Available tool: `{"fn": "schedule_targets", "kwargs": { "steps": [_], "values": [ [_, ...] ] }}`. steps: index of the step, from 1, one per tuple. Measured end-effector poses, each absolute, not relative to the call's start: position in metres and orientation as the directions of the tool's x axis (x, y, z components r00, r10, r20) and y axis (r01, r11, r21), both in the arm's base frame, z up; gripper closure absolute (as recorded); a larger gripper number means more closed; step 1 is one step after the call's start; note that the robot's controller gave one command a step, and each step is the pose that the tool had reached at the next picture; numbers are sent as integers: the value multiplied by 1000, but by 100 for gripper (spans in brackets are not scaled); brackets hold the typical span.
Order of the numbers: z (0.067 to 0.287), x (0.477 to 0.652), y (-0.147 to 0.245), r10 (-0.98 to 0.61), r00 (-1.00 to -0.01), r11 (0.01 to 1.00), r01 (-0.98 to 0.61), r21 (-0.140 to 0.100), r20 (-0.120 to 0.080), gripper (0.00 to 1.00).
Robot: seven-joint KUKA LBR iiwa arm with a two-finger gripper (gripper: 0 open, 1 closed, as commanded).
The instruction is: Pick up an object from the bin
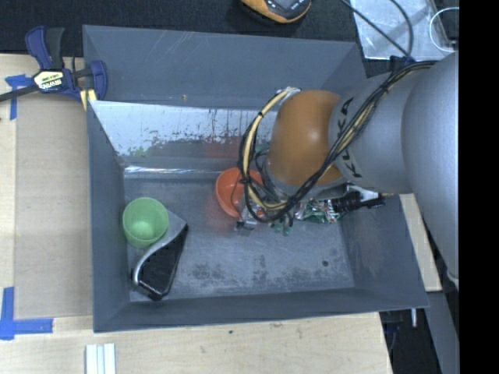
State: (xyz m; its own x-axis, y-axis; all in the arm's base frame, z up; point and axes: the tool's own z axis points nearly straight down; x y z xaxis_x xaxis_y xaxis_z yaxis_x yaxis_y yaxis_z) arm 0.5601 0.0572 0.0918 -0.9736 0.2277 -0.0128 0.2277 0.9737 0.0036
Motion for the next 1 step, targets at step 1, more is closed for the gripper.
{"fn": "schedule_targets", "kwargs": {
  "steps": [1],
  "values": [
    [112,558,57,228,-974,974,228,1,-5,100]
  ]
}}
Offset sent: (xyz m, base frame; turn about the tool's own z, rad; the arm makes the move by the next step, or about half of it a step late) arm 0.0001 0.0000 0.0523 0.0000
